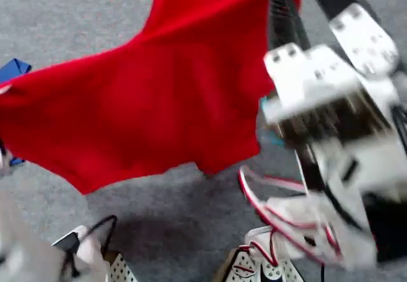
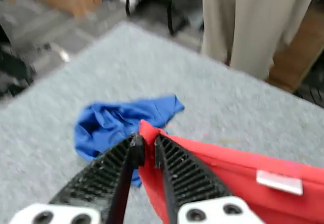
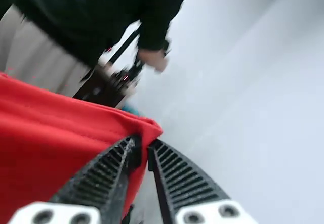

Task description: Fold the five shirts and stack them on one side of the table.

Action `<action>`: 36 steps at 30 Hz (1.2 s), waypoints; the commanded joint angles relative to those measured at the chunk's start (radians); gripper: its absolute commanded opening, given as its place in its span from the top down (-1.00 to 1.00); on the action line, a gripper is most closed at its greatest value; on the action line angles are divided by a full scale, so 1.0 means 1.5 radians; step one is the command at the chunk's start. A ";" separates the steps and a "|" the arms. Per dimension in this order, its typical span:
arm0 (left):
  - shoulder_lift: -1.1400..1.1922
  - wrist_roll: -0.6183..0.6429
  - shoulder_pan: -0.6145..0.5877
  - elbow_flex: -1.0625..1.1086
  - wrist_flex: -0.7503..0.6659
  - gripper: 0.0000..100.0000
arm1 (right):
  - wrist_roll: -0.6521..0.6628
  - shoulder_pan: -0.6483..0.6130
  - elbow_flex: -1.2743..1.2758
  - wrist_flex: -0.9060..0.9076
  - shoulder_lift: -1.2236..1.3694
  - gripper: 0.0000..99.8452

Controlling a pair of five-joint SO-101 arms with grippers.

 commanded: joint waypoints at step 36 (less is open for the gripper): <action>-0.235 0.020 -0.007 0.743 -0.638 0.96 | -0.016 -0.095 0.282 -0.384 0.354 0.99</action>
